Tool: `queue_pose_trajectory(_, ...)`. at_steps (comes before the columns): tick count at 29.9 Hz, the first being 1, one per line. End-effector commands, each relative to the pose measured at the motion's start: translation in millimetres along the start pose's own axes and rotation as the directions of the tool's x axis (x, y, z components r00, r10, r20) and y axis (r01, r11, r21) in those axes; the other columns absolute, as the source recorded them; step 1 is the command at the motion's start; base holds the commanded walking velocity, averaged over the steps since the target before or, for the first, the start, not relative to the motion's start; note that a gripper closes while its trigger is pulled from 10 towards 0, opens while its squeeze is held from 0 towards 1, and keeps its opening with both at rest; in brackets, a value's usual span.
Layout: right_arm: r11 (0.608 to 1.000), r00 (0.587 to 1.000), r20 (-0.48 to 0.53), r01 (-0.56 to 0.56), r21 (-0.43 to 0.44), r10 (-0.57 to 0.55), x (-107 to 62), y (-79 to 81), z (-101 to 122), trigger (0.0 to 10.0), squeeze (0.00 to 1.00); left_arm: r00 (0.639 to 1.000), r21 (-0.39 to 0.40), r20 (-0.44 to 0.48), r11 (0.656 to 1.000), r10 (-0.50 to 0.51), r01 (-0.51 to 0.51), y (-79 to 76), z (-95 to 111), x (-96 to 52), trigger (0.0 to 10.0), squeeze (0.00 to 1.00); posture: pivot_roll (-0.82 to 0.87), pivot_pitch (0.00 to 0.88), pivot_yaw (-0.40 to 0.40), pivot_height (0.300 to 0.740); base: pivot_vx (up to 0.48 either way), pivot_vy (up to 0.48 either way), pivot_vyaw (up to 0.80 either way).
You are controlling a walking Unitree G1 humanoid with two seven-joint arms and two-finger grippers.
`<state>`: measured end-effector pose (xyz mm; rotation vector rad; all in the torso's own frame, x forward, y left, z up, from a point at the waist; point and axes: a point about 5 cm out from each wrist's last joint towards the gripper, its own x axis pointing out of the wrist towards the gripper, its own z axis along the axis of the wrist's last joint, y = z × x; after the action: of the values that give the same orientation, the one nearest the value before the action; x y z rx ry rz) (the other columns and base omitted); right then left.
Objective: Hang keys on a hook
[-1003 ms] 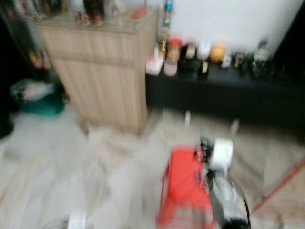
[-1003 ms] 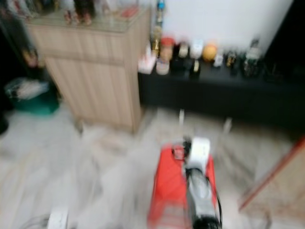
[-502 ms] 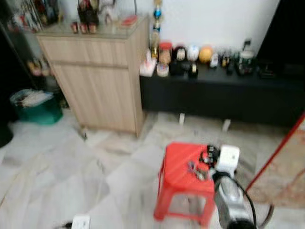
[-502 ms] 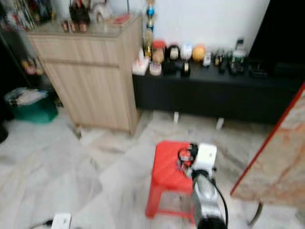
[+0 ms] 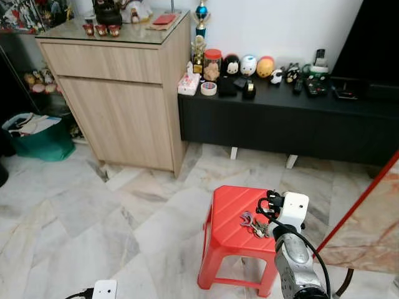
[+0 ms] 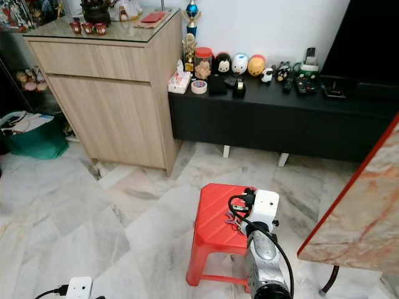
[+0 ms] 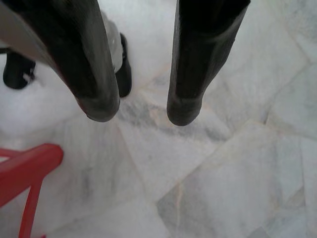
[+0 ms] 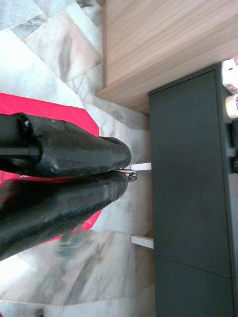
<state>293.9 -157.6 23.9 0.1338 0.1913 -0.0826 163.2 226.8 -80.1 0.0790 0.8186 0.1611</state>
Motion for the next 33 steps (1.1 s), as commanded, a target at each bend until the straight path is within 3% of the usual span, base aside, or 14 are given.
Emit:
queue_pose_trajectory(1, 1.000, 1.000, -0.010, 0.011, -0.005, -0.011, 0.1, -2.8, -1.5, 10.0, 0.00, 1.000, 0.024, -0.008, 1.000, -0.008, 0.008, -1.9, -3.4, -1.2, 10.0, 0.00, 0.01, 0.000, -0.020, 0.740, 0.000, 0.000, 0.00)
queue_pose_trajectory(14, 1.000, 1.000, -0.021, 0.020, -0.008, -0.021, -2.1, -5.9, -4.7, 10.0, 0.00, 1.000, 0.037, 0.017, 0.999, -0.015, 0.014, -6.2, 0.1, -0.6, 10.0, 0.00, 0.01, 0.011, -0.021, 0.740, 0.000, 0.000, 0.00)
queue_pose_trajectory(27, 1.000, 0.999, -0.033, 0.026, -0.004, -0.026, -3.3, -5.9, -7.9, 10.0, 0.00, 0.998, 0.039, 0.052, 0.999, -0.021, 0.019, -9.4, 6.3, 0.5, 10.0, 0.00, 0.01, 0.013, -0.022, 0.740, 0.000, -0.248, 0.00)
queue_pose_trajectory(30, 1.000, 0.999, -0.046, 0.027, -0.002, -0.027, -4.4, -6.9, -10.7, 10.0, 0.00, 0.998, 0.040, 0.056, 0.999, -0.020, 0.018, -10.1, 6.8, 0.6, 10.0, 0.00, 0.01, 0.013, -0.022, 0.740, 0.000, -0.251, 0.00)
queue_pose_trajectory(33, 0.998, 0.991, -0.126, 0.058, 0.019, -0.055, -11.0, -15.9, -26.4, 10.0, 0.00, 0.998, 0.038, 0.062, 0.999, -0.021, 0.019, -12.0, 7.8, 0.7, 10.0, 0.00, 0.01, 0.011, -0.023, 0.740, 0.000, -0.085, 0.00)
